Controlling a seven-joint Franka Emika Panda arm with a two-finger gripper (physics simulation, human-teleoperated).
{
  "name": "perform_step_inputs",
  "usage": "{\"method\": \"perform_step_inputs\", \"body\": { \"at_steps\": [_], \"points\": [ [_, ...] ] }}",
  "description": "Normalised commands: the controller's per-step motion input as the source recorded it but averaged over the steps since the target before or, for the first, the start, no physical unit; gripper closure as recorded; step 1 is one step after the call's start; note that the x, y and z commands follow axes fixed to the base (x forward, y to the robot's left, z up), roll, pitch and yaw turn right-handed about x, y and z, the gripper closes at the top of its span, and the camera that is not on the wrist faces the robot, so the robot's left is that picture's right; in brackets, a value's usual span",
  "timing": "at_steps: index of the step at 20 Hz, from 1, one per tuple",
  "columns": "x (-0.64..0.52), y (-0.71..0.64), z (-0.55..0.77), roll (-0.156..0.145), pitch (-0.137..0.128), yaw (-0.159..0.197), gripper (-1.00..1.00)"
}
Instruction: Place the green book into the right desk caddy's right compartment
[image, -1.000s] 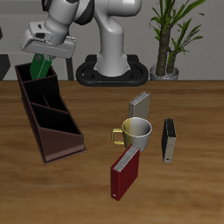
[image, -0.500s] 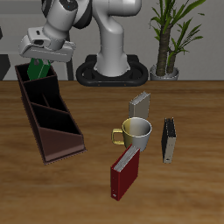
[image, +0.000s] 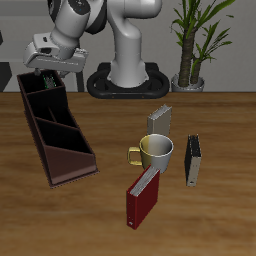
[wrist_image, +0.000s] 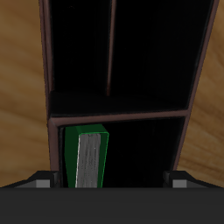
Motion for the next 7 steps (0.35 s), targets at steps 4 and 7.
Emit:
{"method": "perform_step_inputs", "body": {
  "at_steps": [4,7],
  "points": [
    [-0.01,0.22,0.13,0.035,-0.026,0.011,-1.0],
    [-0.03,0.3,0.07,0.069,-0.021,0.018,-1.0]
  ]
}}
